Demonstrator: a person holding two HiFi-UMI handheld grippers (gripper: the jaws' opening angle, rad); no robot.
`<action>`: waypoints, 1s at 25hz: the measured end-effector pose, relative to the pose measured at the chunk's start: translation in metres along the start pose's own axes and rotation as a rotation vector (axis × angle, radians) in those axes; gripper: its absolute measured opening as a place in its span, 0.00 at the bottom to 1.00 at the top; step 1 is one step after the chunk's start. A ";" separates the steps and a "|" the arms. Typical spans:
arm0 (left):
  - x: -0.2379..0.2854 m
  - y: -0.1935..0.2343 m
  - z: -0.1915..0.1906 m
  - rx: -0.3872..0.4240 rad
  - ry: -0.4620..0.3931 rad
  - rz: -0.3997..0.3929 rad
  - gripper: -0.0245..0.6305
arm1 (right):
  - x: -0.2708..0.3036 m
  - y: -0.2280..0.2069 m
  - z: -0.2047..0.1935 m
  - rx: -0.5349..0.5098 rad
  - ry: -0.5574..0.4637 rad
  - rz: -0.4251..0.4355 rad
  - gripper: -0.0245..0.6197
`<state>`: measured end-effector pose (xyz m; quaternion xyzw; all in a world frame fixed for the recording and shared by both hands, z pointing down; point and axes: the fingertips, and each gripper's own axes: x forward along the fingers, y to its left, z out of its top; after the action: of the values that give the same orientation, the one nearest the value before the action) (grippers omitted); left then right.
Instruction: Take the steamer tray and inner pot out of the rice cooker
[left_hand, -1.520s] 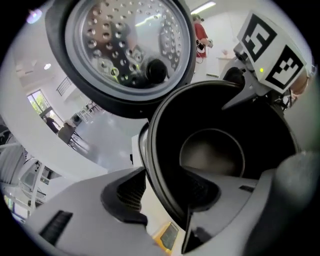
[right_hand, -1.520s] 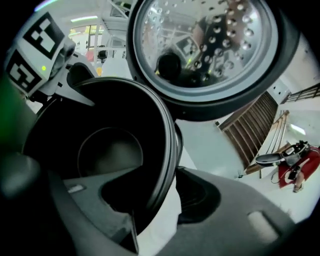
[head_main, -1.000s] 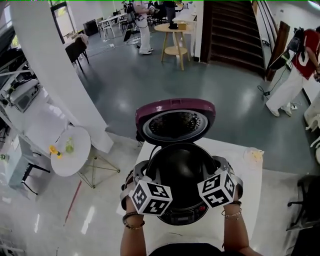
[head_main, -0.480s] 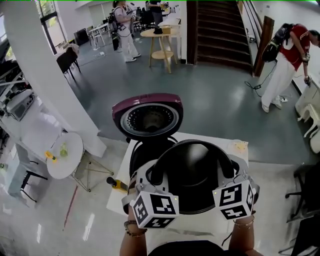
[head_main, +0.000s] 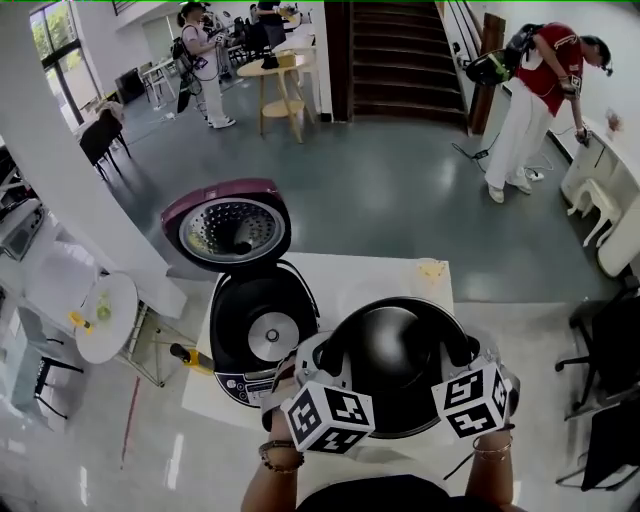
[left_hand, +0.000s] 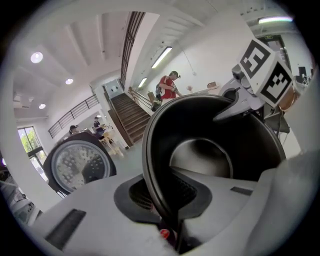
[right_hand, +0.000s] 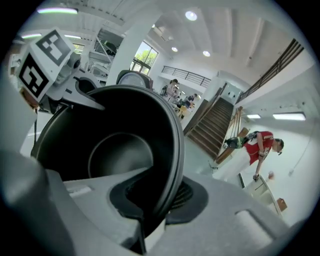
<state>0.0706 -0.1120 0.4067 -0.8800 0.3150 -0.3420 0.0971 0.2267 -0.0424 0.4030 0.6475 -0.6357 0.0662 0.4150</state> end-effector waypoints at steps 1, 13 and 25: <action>0.008 -0.016 -0.007 -0.012 0.022 -0.029 0.10 | 0.003 0.002 -0.018 0.004 0.033 0.017 0.10; 0.079 -0.131 -0.091 -0.101 0.279 -0.265 0.10 | 0.061 0.047 -0.159 0.089 0.284 0.250 0.10; 0.128 -0.146 -0.130 -0.158 0.388 -0.309 0.10 | 0.119 0.062 -0.190 0.116 0.340 0.353 0.10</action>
<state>0.1281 -0.0715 0.6296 -0.8403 0.2156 -0.4896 -0.0876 0.2776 -0.0062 0.6271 0.5287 -0.6550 0.2822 0.4602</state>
